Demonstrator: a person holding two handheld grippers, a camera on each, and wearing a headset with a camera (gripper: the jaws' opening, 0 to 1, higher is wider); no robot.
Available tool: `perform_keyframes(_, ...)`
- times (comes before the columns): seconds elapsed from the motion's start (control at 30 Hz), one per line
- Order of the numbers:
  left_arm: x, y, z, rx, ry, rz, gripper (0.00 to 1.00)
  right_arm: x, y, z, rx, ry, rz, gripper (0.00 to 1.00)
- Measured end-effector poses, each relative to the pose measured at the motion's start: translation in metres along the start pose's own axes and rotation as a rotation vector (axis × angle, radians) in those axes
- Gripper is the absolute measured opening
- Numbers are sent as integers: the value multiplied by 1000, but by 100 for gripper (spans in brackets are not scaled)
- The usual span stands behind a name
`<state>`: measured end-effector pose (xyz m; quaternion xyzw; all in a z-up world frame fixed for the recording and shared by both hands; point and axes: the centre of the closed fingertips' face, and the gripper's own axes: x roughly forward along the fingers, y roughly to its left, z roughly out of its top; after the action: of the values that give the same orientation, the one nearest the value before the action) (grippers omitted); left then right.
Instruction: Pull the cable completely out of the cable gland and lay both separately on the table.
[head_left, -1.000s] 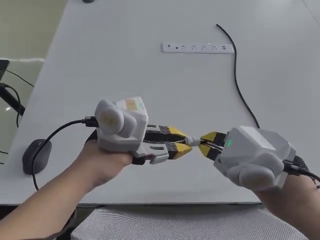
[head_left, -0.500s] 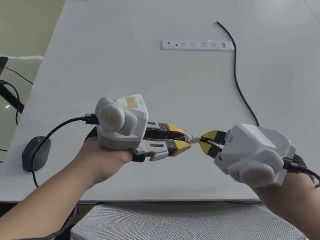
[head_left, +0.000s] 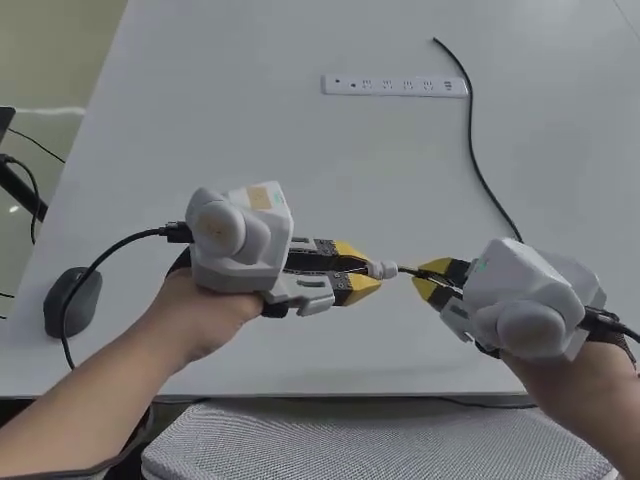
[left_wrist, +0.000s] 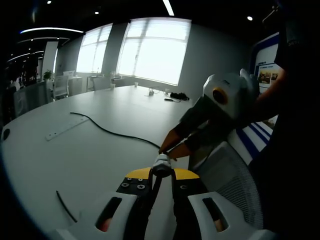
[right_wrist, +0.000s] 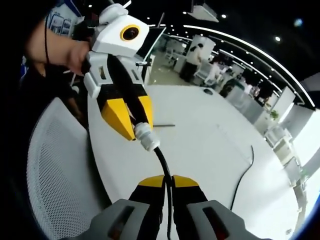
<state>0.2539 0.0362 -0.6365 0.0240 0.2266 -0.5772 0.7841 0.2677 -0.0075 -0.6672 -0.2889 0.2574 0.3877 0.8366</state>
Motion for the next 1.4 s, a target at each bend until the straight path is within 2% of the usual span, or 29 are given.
perform_keyframes(0.17,0,0,0,1,2,0,15,2,-7,-18,69,23,-19,0)
perform_keyframes(0.27,-1,0,0,0,0,0,15,4,-10,-30,163,30,-21,0)
perform_keyframes(0.47,-1,1,-1,-1,0,2,15,5,-14,-45,245,37,-33,0)
perform_keyframes(0.57,-1,1,0,-1,-3,3,15,7,-17,-57,287,58,-51,0)
perform_keyframes(0.63,0,1,0,0,-3,4,15,8,-17,-66,351,77,-59,0)
perform_keyframes(0.7,0,0,1,1,-3,6,15,9,-21,-70,384,66,-71,0)
perform_keyframes(0.83,1,0,2,5,-10,13,15,10,-24,-80,421,87,-95,0)
perform_keyframes(0.93,2,0,2,5,-12,18,15,10,-24,-87,484,99,-105,0)
perform_keyframes(1.07,3,3,1,3,-13,28,15,12,-23,-96,499,128,-114,0)
perform_keyframes(1.13,2,4,0,-6,-12,34,15,13,-22,-102,530,144,-109,0)
perform_keyframes(1.4,3,3,-1,0,-6,27,15,13,-20,-101,526,138,-102,0)
